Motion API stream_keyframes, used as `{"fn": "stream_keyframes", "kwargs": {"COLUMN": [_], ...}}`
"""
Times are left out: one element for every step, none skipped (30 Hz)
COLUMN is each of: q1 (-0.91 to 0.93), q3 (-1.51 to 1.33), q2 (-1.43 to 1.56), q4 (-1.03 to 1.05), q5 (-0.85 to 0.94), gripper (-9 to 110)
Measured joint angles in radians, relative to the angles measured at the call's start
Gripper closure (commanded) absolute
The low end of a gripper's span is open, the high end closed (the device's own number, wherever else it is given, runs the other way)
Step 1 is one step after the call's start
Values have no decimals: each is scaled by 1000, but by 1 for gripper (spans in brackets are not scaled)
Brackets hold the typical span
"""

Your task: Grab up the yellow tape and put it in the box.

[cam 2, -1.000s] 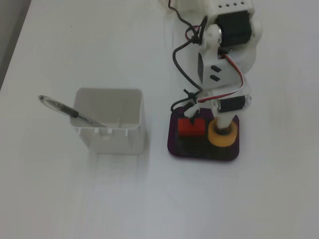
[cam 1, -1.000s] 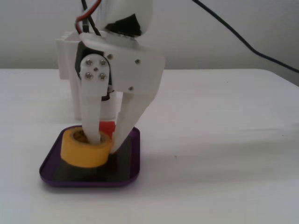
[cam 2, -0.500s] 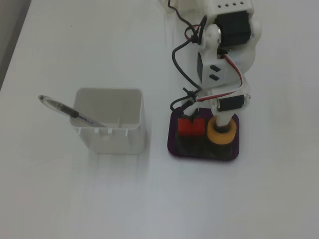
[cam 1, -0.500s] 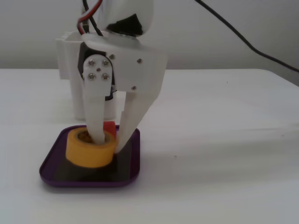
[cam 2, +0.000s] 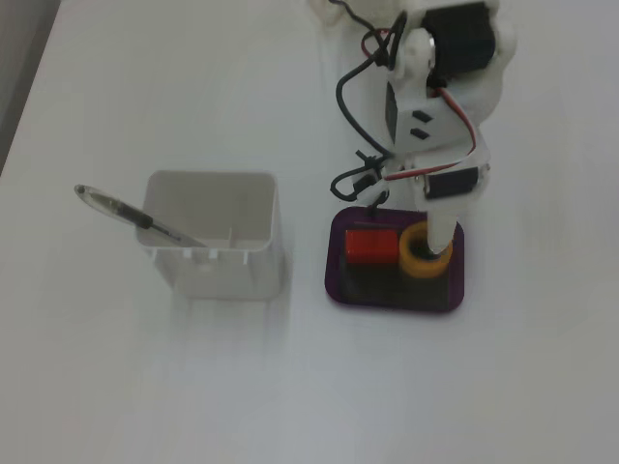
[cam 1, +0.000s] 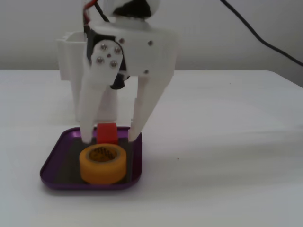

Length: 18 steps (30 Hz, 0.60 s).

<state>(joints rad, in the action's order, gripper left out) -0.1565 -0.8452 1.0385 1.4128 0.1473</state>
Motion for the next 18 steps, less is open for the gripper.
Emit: {"fn": "stream_keyframes", "kwargs": {"q1": [-3, -5, -5, -5, -5, -3, -3, -3, -3, -3, -3, -3, -3, -3, -3, -3, -6, -8], "q3": [35, 77, 123, 173, 225, 278, 330, 379, 417, 436, 439, 439, 428, 405, 373, 331, 279, 221], "q2": [0, -2, -2, 0, 8, 23, 40, 66, 100, 138, 179, 219, 256, 296, 339, 383, 430, 479], "q4": [35, 66, 95, 127, 160, 192, 221, 241, 253, 262, 267, 272, 275, 276, 276, 276, 276, 276], "q5": [0, 0, 0, 0, 0, 0, 0, 0, 0, 0, 0, 0, -2, -5, -6, -11, -20, -23], "gripper": [80, 80, 80, 80, 80, 80, 80, 80, 80, 80, 80, 80, 80, 80, 80, 80, 80, 80]}}
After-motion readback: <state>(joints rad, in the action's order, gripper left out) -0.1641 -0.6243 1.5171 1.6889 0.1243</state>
